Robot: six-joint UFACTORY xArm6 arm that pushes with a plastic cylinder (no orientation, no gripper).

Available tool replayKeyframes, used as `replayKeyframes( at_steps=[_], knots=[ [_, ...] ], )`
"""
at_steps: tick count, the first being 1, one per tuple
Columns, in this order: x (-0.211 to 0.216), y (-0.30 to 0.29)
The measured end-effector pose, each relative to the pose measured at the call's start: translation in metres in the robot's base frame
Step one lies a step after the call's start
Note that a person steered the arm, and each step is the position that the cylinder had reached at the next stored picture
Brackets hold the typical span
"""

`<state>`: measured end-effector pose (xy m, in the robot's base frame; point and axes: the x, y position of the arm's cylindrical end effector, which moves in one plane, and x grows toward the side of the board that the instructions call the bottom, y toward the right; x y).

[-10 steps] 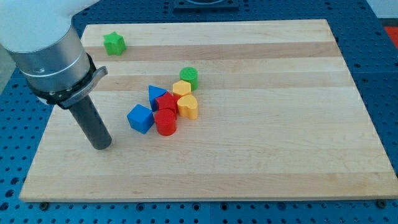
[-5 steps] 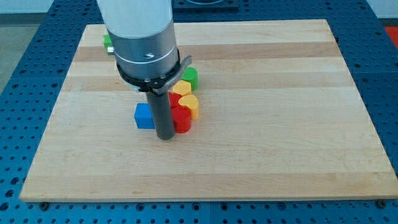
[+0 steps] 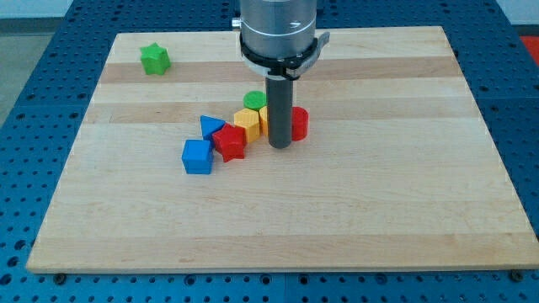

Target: Separate the red circle from the group of blocks

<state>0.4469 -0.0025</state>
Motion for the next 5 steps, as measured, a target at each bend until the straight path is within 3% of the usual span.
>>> replayKeyframes(
  at_steps=[1, 4, 5],
  knots=[
    [-0.016, 0.000],
    [-0.004, 0.013],
    [-0.009, 0.043]
  ],
)
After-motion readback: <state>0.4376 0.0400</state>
